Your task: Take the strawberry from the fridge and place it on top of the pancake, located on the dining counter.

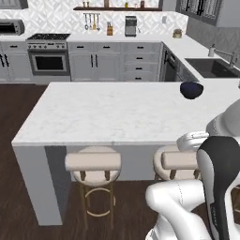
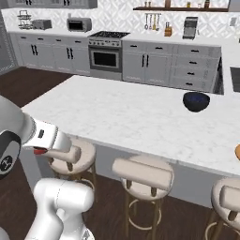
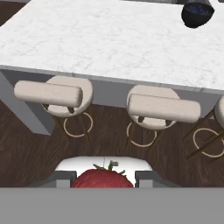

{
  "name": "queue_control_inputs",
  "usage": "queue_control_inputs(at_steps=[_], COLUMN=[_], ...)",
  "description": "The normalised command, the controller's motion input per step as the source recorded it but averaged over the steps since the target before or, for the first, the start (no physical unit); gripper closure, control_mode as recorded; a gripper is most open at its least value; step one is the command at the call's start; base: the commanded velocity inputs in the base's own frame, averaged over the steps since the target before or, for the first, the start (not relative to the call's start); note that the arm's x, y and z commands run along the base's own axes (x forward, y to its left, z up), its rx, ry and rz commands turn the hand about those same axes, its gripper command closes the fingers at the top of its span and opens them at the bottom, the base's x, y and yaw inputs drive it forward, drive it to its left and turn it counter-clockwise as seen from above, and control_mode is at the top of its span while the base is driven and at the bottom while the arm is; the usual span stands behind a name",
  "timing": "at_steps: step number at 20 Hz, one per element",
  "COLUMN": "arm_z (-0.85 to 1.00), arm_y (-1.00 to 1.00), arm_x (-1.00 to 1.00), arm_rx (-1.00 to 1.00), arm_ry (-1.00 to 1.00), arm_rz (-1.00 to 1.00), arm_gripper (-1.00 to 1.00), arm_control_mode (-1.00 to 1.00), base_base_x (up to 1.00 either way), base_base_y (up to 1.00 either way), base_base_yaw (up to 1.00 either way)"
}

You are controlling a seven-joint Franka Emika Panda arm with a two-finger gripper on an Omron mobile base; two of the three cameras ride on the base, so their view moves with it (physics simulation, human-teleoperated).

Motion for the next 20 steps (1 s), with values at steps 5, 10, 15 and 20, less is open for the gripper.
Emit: queue_control_inputs(at_steps=[5,10,15,20], arm_z=[0.00,0.00,0.00,0.00], arm_y=[0.00,0.00,0.00,0.00], arm_x=[0.00,0.00,0.00,0.00], arm_rx=[0.00,0.00,0.00,0.00], arm_ry=[0.00,0.00,0.00,0.00], arm_rz=[0.00,0.00,0.00,0.00], arm_gripper=[1.00,1.00,1.00,1.00], arm_control_mode=[1.00,1.00,1.00,1.00], base_base_x=[-0.16,-0.10,0.09,0.42], base_base_y=[-1.00,-1.00,-0.98,-0.46], base_base_yaw=[0.11,0.08,-0.11,-0.24])
